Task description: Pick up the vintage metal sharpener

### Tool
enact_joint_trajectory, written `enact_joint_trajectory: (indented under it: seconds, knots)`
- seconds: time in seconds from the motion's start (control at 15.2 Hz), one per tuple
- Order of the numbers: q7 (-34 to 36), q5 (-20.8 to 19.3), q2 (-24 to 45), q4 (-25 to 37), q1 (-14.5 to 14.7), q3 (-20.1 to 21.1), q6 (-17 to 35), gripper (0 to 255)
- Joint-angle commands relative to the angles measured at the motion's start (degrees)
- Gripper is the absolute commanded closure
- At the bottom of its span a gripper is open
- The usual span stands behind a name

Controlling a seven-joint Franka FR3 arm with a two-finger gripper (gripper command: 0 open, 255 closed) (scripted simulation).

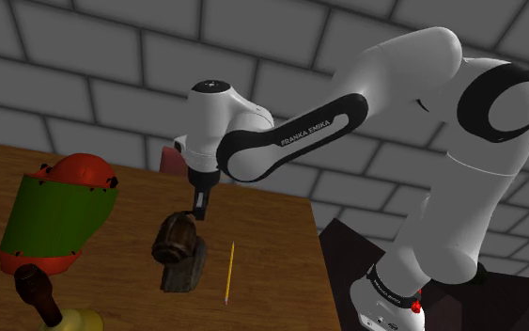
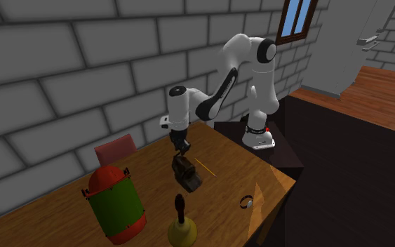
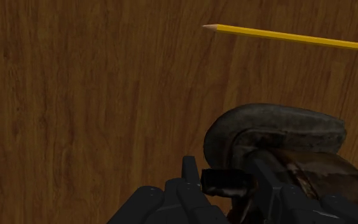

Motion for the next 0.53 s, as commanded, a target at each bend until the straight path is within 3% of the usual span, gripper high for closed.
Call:
enact_joint_trajectory:
  seconds: [0.0, 0.46]
  knots:
    - [-0.45, 0.56, -0.95, 0.62, -0.1, 0.13, -1.46, 255]
    - [-1.53, 1.89, -3.23, 2.85, -0.29, 0.35, -5.74, 255]
